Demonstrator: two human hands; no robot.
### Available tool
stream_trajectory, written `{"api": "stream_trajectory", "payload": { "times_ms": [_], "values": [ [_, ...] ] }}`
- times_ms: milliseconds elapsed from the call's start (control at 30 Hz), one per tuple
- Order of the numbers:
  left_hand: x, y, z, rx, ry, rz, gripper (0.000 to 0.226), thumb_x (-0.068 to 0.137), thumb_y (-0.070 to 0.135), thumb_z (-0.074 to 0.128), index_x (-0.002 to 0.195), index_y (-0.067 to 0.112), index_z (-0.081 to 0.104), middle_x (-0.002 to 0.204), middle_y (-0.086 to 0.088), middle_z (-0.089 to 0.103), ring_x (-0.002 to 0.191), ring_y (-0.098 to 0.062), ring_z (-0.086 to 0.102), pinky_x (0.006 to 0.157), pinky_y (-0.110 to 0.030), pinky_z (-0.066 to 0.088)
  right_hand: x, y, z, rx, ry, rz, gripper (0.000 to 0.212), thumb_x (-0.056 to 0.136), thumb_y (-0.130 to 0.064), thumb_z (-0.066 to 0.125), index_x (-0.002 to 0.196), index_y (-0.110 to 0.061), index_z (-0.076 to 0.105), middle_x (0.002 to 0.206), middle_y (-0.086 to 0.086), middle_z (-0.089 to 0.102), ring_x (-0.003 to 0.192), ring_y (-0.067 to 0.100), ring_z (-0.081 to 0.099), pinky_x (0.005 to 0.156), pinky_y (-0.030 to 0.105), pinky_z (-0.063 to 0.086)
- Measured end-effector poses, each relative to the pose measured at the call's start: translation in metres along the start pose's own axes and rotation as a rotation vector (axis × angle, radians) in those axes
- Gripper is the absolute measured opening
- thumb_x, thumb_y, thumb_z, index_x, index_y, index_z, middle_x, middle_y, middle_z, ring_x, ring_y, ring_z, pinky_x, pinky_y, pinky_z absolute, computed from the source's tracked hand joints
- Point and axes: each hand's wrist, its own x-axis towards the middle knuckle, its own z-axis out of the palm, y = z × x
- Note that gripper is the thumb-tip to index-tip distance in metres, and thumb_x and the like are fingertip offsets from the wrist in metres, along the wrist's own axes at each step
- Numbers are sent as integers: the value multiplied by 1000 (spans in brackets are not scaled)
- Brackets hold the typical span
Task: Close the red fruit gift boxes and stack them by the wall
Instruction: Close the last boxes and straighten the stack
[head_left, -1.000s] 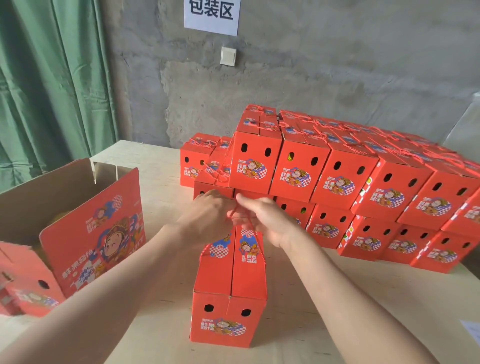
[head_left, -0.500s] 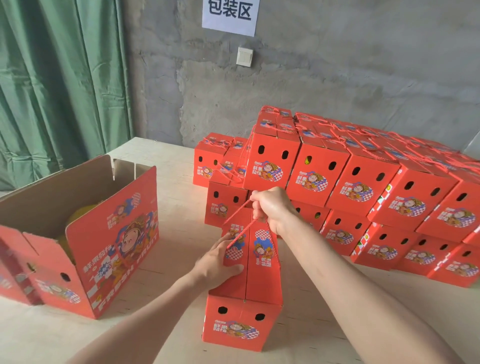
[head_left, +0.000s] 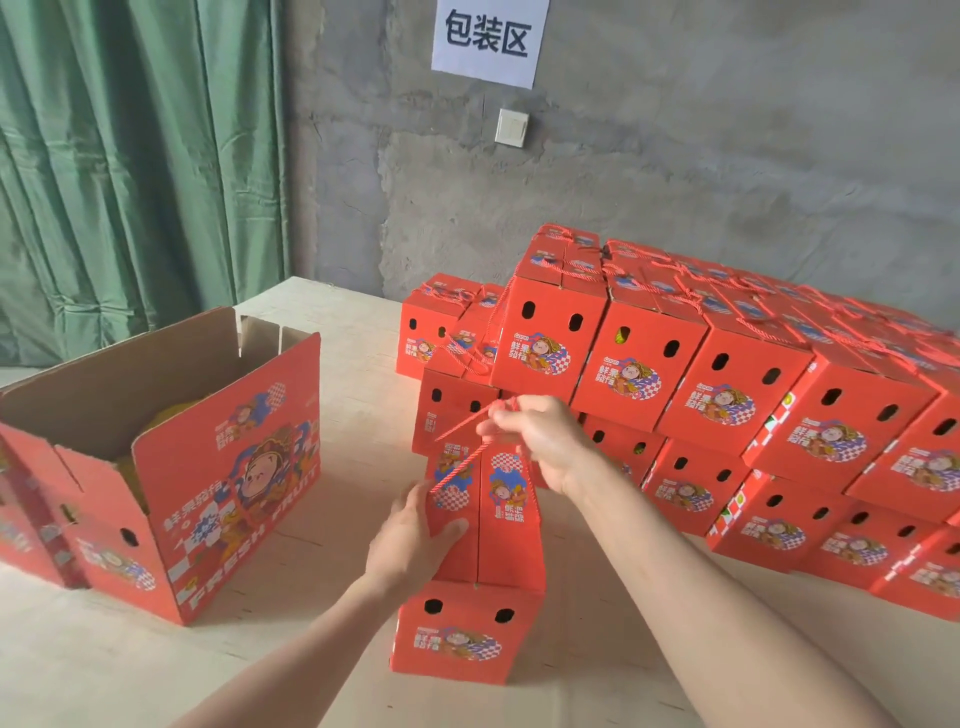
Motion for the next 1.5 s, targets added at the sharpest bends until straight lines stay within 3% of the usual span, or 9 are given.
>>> {"api": "stream_trajectory", "payload": {
  "times_ms": [200, 400, 500, 600, 800, 1133, 1233, 1333, 1500],
  "values": [
    [-22, 5, 9, -123, 319, -11, 52, 88, 30, 64, 134, 18, 43, 131, -2, 53, 114, -23, 57, 84, -27, 43, -5, 15, 12, -45, -12, 8, 25, 89, -1, 55, 65, -1, 58, 62, 6, 61, 60, 18, 62, 76, 28, 52],
    [-58, -14, -11, -88, -12, 302, 70, 78, 56, 61, 139, 25, 44, 156, 4, -4, 114, -20, 60, 94, -21, 48, 8, -22, 39, -10, 151, -86, 40, 87, 4, 49, 49, -7, 49, 67, 10, 60, 72, 23, 56, 77, 35, 42],
    [-44, -12, -49, 23, -91, 421, 86, 75, 47, 72, 146, 18, 32, 156, -3, -14, 135, -12, 35, 105, -13, 33, 14, -46, 51, 37, 135, -157, 38, 86, 7, 45, 51, -6, 47, 74, 15, 59, 61, 18, 52, 66, 30, 39],
    [-27, 6, -85, 64, -23, 492, 76, 83, 30, 71, 146, 16, 32, 156, -1, -11, 118, -12, 57, 103, -14, 37, 23, -86, 55, 115, 107, -247, 30, 86, 8, 45, 59, -4, 53, 56, 9, 50, 51, 17, 45, 55, 26, 34],
    [5, 36, -123, 74, 278, 697, 90, 69, -2, 68, 143, 34, 31, 152, 7, -28, 135, 10, -25, 95, 9, 1, 49, -176, 47, 239, 60, -379, 25, 91, 1, 46, 69, -5, 57, 37, -7, 40, 39, 11, 45, 53, 25, 37],
    [162, 100, -187, 373, -64, 482, 83, 83, 12, 70, 148, 30, 21, 153, -19, -26, 146, -37, -1, 113, -42, 28, 141, -225, 44, 43, 333, -350, 23, 89, 0, 50, 68, -7, 56, 33, -8, 39, 49, 15, 44, 51, 25, 30],
    [215, 90, -192, 256, -141, 554, 95, 76, 7, 74, 151, 19, 16, 155, -14, -24, 145, -30, 15, 110, -35, 32, 173, -230, 33, -152, 429, -352, 19, 89, -3, 52, 71, -4, 59, 52, 6, 54, 61, 25, 54, 56, 28, 39],
    [246, 80, -171, 116, -135, 304, 96, 82, 11, 70, 149, 2, 2, 154, -26, 2, 135, -33, 34, 102, -31, 36, 190, -214, 28, -998, 601, -195, 30, 92, -24, 54, 102, 3, 63, 107, 25, 63, 103, 37, 59, 79, 35, 45],
    [280, 64, -145, 100, -122, 306, 36, 97, 9, 44, 133, 5, 42, 123, -17, 59, 111, -30, 57, 79, -28, 41, 200, -88, 77, -1408, 236, -206, 80, 93, -26, 51, 151, -23, -3, 158, 17, -7, 144, 43, -2, 115, 52, 8]
  ]
}}
